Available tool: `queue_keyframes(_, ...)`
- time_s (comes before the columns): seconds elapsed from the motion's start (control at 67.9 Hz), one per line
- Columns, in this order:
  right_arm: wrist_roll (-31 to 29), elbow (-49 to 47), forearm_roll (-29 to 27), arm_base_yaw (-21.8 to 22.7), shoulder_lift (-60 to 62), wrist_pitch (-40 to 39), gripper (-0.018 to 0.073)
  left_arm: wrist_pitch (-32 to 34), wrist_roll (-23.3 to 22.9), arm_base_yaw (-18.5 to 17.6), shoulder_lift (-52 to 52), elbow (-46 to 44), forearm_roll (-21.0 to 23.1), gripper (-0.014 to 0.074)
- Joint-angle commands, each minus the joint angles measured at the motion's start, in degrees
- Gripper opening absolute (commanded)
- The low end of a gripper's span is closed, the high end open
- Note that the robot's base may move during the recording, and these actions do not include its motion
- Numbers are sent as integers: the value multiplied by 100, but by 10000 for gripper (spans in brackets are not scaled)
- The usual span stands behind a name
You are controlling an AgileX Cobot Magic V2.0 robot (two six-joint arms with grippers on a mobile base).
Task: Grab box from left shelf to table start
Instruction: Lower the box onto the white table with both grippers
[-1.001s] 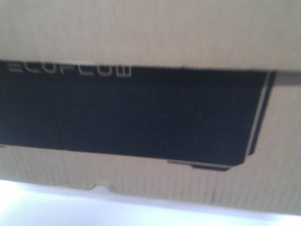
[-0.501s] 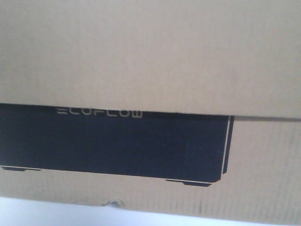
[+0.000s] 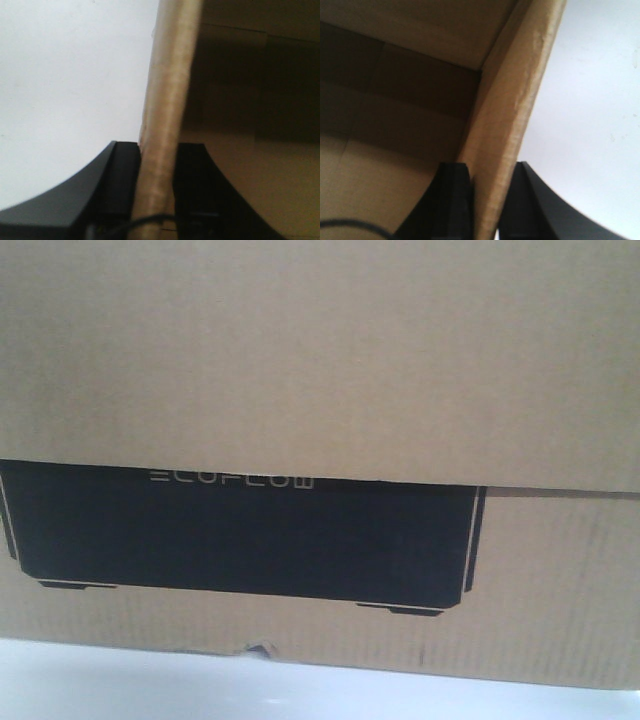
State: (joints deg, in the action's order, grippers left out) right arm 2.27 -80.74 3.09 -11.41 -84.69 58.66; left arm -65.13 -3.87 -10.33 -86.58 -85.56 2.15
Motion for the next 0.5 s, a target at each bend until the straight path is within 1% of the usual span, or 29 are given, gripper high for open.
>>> queue_keyframes(0.0, -179, -146, 68, 16, 289, -382, 302, -148, 648, -160, 272, -258, 1104, 134)
queue_keyframes(0.015, -179, -146, 68, 16, 310, -375, 335, -149, 648, -160, 272, -258, 1104, 150)
queue_keyframes(0.059, -170, -146, 68, 16, 376, -362, 435, -200, 648, -160, 272, -258, 1126, 246)
queue_keyframes(0.074, -165, -146, 68, 16, 399, -353, 468, -198, 648, -160, 272, -258, 1127, 290)
queue_keyframes(0.162, -118, -146, 68, 16, 513, -267, 638, -246, 648, -160, 272, -258, 1151, 430)
queue_keyframes(0.236, -122, -146, 68, 16, 602, -207, 631, -296, 648, -160, 272, -258, 1208, 483)
queue_keyframes(0.486, -74, -146, 68, 16, 965, -98, 631, -437, 648, -160, 293, -258, 1369, 489)
